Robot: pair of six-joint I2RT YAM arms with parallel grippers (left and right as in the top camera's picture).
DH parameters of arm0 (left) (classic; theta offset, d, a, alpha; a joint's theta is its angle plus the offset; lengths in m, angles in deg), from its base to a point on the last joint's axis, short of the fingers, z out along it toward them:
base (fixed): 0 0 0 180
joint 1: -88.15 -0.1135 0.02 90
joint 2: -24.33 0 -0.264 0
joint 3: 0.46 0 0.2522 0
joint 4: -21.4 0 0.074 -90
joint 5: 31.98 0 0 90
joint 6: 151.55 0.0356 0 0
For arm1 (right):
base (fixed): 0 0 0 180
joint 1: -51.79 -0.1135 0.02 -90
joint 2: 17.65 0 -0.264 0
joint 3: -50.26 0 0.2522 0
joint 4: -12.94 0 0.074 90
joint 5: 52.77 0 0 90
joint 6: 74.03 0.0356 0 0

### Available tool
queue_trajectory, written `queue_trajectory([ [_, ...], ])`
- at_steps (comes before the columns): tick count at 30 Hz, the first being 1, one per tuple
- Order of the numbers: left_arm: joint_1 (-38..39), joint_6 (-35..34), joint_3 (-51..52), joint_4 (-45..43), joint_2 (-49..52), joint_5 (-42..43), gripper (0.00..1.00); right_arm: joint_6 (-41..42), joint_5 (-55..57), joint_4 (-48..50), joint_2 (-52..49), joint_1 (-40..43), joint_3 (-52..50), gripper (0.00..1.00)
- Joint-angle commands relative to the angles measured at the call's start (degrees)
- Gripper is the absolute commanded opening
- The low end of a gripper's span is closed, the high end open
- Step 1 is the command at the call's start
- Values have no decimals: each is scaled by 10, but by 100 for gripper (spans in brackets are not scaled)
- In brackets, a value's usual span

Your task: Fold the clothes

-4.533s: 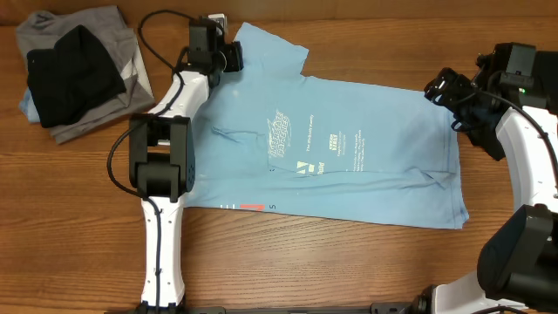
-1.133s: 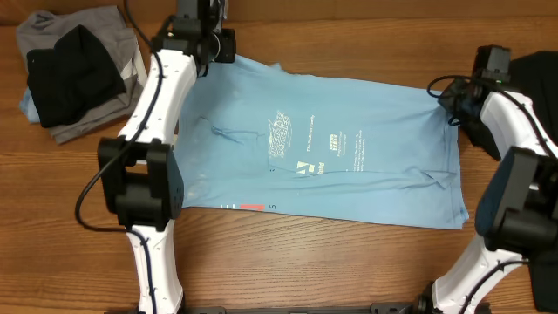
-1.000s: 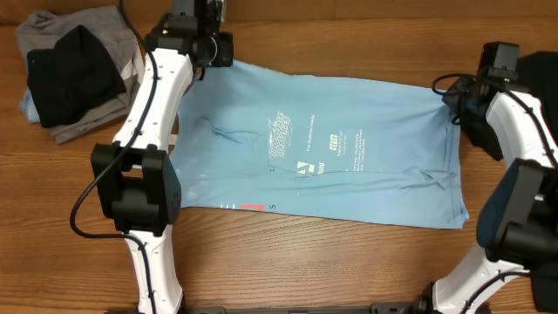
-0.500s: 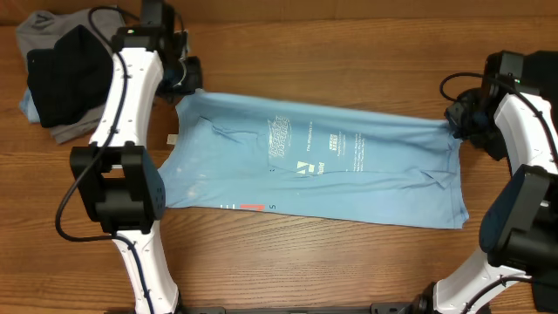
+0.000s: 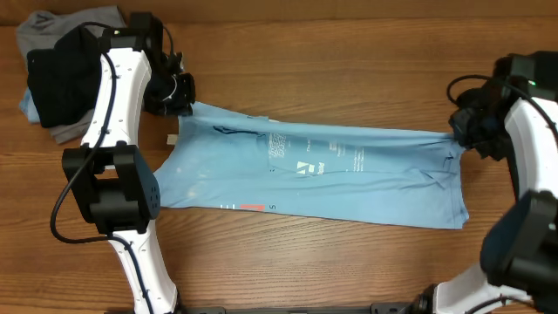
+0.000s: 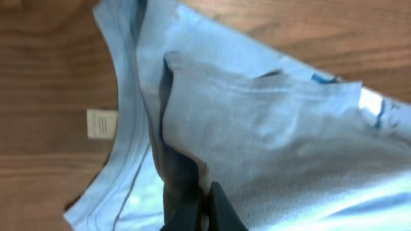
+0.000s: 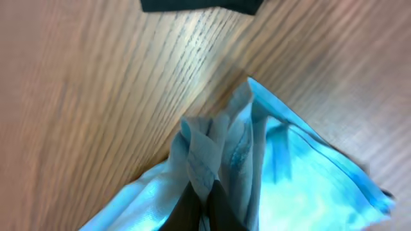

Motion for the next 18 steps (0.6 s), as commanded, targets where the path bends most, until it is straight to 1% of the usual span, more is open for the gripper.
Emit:
queue_trajectory([
  [1,-2,28,0,17,-33,6,4,0,20,-16,56,5,8,4],
  [6,-2,36,0,66,-49,2,4,-2,20,-60,64,5,2,4],
  [15,5,36,1,109,-51,-2,4,-2,6,-73,65,5,-51,4],
  [18,8,35,1,134,-51,-31,4,-5,3,-80,67,4,-59,4],
])
